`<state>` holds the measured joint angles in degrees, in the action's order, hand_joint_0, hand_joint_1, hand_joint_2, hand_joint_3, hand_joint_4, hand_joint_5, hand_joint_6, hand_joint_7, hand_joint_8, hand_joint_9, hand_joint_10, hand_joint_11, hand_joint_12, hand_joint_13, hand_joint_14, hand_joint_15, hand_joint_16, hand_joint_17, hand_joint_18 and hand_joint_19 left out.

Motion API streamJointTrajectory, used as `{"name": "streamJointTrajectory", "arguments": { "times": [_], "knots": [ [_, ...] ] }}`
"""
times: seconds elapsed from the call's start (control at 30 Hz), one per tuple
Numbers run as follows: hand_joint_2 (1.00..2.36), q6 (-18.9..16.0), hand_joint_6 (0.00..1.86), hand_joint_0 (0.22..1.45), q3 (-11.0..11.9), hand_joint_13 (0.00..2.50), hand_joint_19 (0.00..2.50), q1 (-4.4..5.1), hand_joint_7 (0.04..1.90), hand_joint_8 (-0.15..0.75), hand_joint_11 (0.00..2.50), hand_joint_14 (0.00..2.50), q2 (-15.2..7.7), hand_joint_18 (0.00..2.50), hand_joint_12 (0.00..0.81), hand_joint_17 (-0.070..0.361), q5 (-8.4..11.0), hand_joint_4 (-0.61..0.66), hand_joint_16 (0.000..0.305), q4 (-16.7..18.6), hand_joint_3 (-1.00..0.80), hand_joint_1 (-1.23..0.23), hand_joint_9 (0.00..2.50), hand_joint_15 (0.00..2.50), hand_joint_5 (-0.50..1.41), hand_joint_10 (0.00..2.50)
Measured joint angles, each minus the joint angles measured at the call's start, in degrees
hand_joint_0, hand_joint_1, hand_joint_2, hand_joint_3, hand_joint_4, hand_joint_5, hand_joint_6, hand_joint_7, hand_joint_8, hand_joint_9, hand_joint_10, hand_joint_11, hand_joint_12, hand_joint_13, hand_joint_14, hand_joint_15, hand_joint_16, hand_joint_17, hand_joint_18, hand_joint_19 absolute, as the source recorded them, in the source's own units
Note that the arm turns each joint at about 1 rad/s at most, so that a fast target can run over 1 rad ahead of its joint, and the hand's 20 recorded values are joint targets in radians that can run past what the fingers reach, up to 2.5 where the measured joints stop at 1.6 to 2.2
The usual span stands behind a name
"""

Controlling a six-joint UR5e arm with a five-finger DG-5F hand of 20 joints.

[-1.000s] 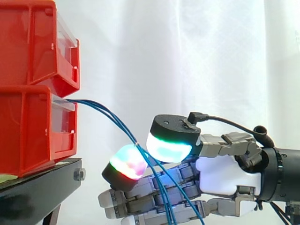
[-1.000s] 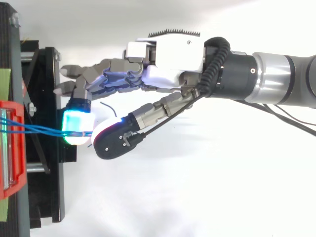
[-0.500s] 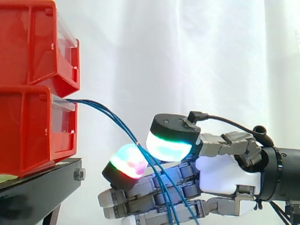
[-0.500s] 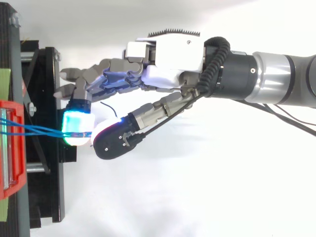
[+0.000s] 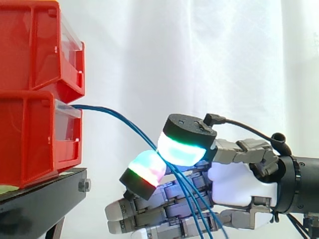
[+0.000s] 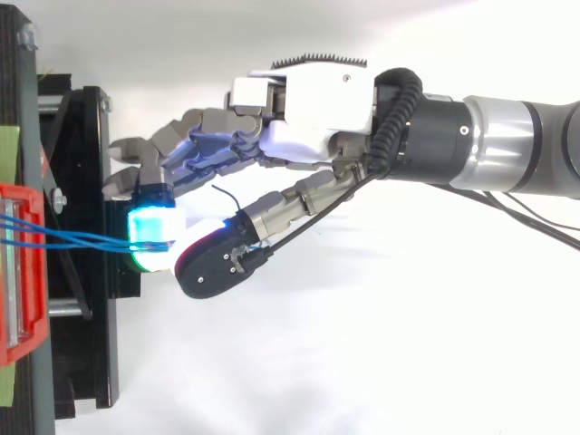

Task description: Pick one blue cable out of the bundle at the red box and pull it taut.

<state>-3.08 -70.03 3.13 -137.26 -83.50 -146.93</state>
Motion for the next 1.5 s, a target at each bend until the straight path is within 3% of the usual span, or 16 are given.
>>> {"name": "streamJointTrajectory", "arguments": {
  "times": [0.47, 0.83, 1.5],
  "knots": [
    [1.02, 0.0, 0.89, 0.62, 0.7, 0.29, 0.13, -0.02, 1.12, 0.361, 0.09, 0.0, 0.1, 0.46, 0.403, 0.143, -0.51, 0.12, 0.063, -0.8, -0.05, -0.86, 0.47, 0.0, -0.14, 0.0],
    [1.02, -0.5, 0.88, 0.64, 3.1, 0.28, 0.13, -0.31, 1.06, 0.35, 0.08, 0.0, 0.4, 0.45, 0.397, 0.14, -1.79, 0.18, 0.062, -7.9, -0.17, -0.88, 0.45, 0.0, -0.14, 0.0],
    [1.02, -0.1, 0.88, 0.62, 3.3, 0.26, 0.15, -1.65, 1.06, 0.35, 0.08, 0.0, 5.1, 0.42, 0.399, 0.14, -2.45, 0.23, 0.062, -15.8, -0.22, -0.87, 0.45, 0.0, -0.15, 0.0]
  ]
}}
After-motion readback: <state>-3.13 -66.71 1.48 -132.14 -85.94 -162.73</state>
